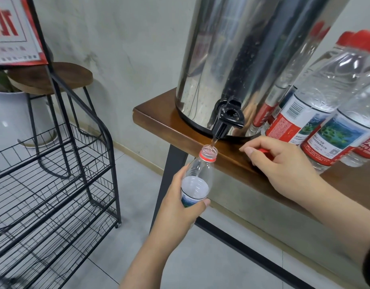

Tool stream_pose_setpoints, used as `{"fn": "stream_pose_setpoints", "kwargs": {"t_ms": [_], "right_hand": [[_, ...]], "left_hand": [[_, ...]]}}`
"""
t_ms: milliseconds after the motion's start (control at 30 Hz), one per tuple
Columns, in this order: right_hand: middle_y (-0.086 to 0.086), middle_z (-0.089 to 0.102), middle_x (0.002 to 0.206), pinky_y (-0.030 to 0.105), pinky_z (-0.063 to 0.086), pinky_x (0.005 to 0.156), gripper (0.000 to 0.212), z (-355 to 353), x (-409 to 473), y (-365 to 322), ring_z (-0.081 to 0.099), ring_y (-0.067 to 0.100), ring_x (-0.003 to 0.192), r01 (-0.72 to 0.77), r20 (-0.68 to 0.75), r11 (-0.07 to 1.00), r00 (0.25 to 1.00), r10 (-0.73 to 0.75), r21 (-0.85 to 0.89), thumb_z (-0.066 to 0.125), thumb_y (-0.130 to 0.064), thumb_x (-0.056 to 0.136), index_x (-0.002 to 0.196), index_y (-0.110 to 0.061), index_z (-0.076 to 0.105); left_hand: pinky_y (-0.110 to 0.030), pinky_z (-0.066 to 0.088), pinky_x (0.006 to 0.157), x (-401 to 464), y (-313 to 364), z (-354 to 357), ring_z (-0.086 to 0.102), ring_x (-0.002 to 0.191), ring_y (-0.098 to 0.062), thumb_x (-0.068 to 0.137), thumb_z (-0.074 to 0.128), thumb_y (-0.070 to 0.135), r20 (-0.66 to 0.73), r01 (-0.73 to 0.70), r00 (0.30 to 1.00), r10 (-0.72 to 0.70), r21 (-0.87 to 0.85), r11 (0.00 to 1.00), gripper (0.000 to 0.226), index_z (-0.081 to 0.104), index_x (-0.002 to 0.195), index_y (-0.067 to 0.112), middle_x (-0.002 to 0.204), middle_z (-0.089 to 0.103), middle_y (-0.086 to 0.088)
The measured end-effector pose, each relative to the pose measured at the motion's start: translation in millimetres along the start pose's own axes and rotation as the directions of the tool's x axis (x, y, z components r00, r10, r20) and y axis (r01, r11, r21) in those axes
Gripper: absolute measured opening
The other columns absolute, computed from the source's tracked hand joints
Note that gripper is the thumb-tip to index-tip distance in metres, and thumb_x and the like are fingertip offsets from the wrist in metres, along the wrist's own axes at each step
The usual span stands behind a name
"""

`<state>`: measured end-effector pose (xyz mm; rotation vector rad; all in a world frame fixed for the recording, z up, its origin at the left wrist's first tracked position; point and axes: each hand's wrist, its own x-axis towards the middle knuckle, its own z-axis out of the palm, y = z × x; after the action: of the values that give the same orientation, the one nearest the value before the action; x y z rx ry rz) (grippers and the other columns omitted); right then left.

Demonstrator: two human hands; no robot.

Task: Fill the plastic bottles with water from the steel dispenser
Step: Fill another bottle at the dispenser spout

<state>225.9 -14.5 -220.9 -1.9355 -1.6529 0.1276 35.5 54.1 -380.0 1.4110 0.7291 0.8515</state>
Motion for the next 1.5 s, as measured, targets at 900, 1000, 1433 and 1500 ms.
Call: {"fn": "stream_pose_setpoints", "kwargs": {"t_ms": [900,1000,1433,1500], "right_hand": [[-0.034,0.065,0.089,0.001,0.039,0.069,0.016,-0.7,0.3,-1.6,0.059,-0.01,0.09,-0.028,0.012,0.999,1.0,0.027,0.02,0.059,-0.031,0.098,0.094,-0.043,0.069],[-0.035,0.064,0.089,0.001,0.039,0.068,0.016,-0.2,0.6,-2.0,0.059,-0.011,0.09,-0.032,0.012,0.999,0.999,0.032,0.02,0.059,-0.031,0.098,0.094,-0.042,0.07],[-0.037,0.063,0.089,0.0,0.039,0.068,0.015,-0.8,0.5,-2.4,0.058,-0.011,0.092,-0.039,0.023,0.999,0.999,0.039,0.01,0.057,-0.033,0.099,0.095,-0.042,0.069],[-0.036,0.063,0.089,0.001,0.039,0.068,0.015,-0.7,0.5,-2.5,0.058,-0.011,0.091,-0.039,0.022,0.999,0.999,0.039,0.013,0.058,-0.033,0.099,0.095,-0.043,0.069]], "left_hand": [[-0.009,0.048,0.097,3.1,-5.7,-5.5,0.054,0.131,-0.005,0.084,0.083,0.02,0.001,-0.016,1.0,0.016,0.029,0.999,0.083,0.038,0.144,0.055,0.138,0.056,0.023],[-0.012,0.049,0.098,3.1,-5.4,-4.4,0.054,0.131,-0.006,0.084,0.083,0.018,0.01,-0.016,1.0,0.016,0.023,1.0,0.083,0.038,0.144,0.054,0.139,0.055,0.023],[-0.005,0.047,0.091,3.2,-5.3,-3.4,0.053,0.131,-0.006,0.084,0.083,0.018,0.012,-0.014,1.0,0.014,0.021,1.0,0.083,0.038,0.145,0.052,0.14,0.055,0.022],[-0.006,0.047,0.092,3.2,-5.6,-3.8,0.053,0.131,-0.004,0.084,0.083,0.019,0.01,-0.013,1.0,0.013,0.021,1.0,0.083,0.038,0.145,0.053,0.139,0.055,0.023]]}}
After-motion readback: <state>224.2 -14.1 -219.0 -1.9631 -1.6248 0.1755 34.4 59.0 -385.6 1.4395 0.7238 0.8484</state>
